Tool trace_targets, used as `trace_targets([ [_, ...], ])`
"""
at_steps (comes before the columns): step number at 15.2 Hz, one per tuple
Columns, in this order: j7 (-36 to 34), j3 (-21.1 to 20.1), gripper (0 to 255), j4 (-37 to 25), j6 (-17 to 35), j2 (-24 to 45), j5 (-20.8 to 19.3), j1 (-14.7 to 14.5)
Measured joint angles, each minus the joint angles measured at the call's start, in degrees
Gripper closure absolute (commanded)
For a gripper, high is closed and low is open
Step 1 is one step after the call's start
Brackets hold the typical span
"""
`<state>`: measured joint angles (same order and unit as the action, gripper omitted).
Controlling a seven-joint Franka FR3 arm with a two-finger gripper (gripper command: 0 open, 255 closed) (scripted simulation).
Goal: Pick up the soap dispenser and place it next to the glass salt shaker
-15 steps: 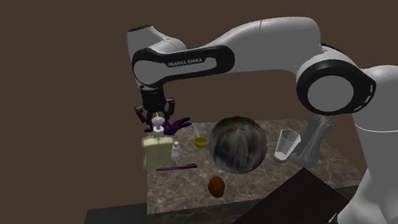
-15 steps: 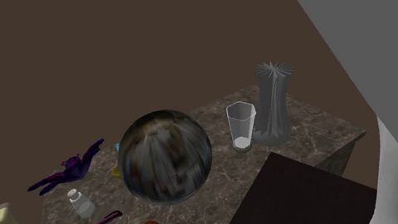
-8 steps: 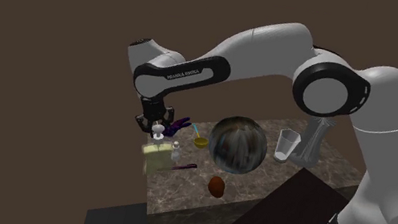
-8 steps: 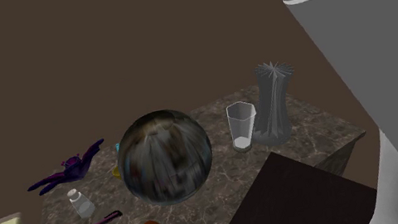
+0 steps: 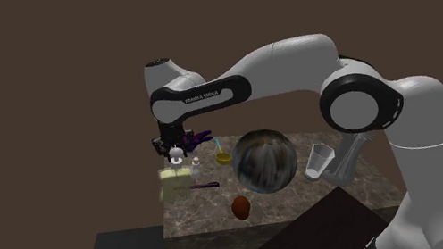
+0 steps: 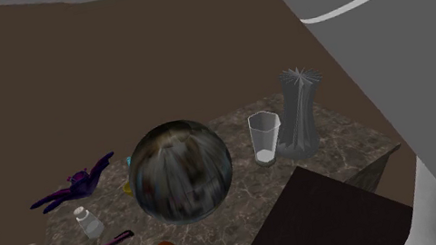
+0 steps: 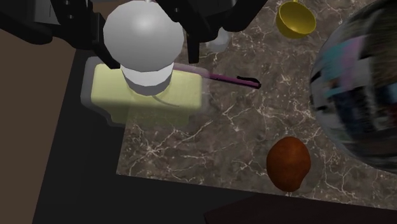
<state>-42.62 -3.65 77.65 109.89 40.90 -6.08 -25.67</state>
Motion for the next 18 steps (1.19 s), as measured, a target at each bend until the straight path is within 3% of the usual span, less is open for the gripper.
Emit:
trace_targets([
  [18, -0.5, 0.3, 255, 1.3, 6.8, 5.5, -0.4, -0.1],
])
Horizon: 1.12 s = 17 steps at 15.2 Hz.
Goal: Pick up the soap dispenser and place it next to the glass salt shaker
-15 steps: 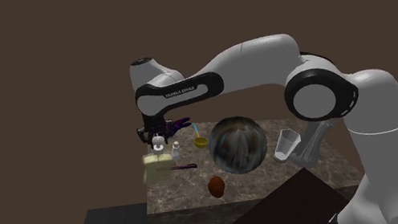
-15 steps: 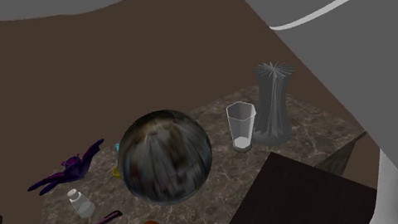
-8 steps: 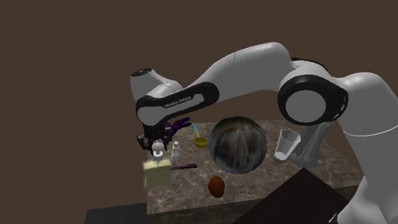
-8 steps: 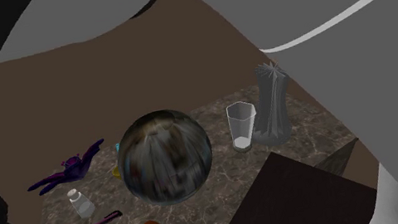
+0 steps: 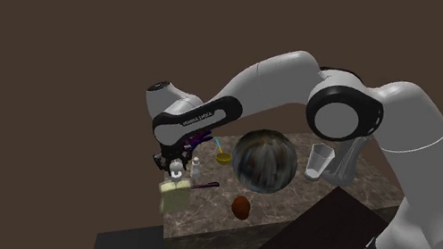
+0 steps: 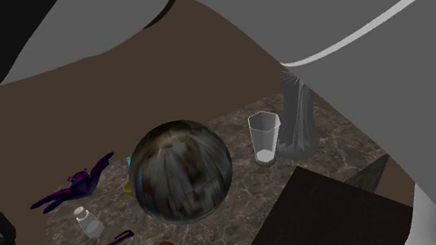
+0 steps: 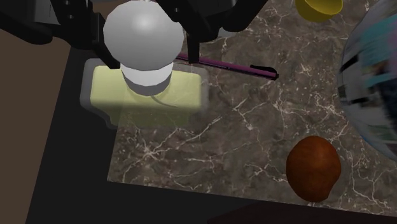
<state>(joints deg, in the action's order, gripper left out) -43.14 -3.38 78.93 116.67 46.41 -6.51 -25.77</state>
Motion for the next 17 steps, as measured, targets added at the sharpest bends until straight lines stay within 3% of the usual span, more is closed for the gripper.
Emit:
trace_targets([
  [1, 0.0, 0.0, 255, 0.0, 0.0, 0.0, 0.0, 0.0],
  [2, 0.0, 0.0, 0, 0.0, 0.0, 0.0, 0.0, 0.0],
  [8, 0.0, 0.0, 0, 0.0, 0.0, 0.0, 0.0, 0.0],
  [13, 0.2, -0.2, 0, -3.2, -5.1, -2.1, 0.3, -0.2],
  [17, 0.2, -0.2, 0, -3.5, -5.8, -2.3, 0.3, -0.2],
])
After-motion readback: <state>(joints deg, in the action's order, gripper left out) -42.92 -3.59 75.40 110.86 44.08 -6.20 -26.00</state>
